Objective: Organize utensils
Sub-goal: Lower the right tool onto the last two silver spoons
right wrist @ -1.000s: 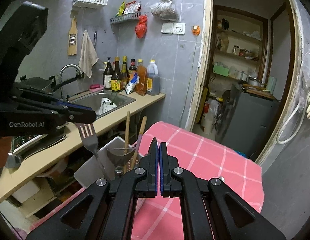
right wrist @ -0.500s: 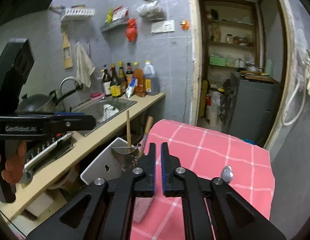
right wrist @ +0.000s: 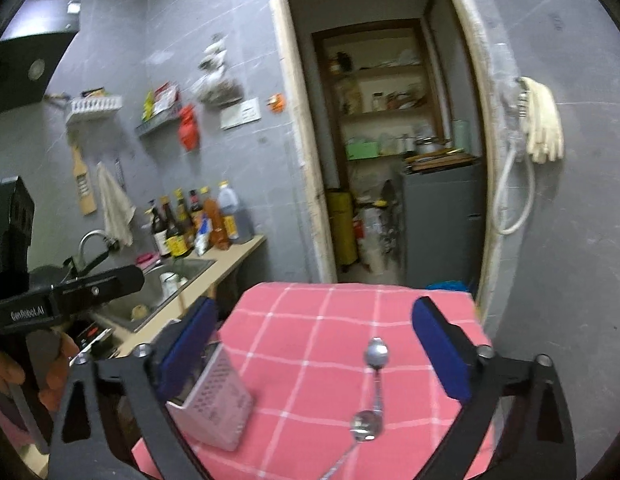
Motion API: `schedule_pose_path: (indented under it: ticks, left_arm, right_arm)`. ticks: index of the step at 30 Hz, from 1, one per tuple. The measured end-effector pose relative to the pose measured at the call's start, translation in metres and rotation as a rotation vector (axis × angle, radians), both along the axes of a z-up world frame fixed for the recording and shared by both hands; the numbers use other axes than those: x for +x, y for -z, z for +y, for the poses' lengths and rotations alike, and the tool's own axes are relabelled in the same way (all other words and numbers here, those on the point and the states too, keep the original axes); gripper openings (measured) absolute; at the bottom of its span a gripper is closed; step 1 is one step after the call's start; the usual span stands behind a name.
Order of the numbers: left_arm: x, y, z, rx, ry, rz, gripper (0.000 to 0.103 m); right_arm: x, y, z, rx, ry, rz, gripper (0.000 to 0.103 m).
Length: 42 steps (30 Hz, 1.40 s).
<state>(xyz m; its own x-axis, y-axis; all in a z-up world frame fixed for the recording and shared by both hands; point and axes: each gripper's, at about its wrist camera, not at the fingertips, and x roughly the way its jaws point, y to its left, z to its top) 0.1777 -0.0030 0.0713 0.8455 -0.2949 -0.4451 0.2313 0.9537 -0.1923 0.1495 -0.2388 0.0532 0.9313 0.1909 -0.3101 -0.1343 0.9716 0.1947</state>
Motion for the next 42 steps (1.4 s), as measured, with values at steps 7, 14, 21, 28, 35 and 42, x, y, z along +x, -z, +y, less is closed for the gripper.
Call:
schedule_pose_path:
  ticks: [7,14,21,28,35,42]
  left_arm:
    - [0.007,0.014,-0.049,0.029,0.051,0.017,0.102]
    - [0.021,0.044,-0.092,0.064,0.099,0.106,0.102]
    - [0.042,0.096,-0.118,0.086,0.115,0.265,0.102]
    - [0.061,0.153,-0.134,0.101,0.15,0.407,0.098]
    - [0.085,0.195,-0.134,0.026,0.175,0.495,0.07]
    - [0.106,0.215,-0.138,-0.025,0.209,0.533,0.053]
  right_arm:
    - [-0.009,0.019,-0.055,-0.006,0.081,0.072,0.101]
    - [-0.002,0.061,-0.099,0.008,0.096,0.2,0.101]
    - [0.017,0.111,-0.128,0.05,0.066,0.321,0.101]
    - [0.039,0.154,-0.14,0.079,0.022,0.408,0.101]
    - [0.069,0.186,-0.143,0.144,-0.085,0.448,0.101]
    - [0.103,0.212,-0.13,0.115,-0.159,0.495,0.101]
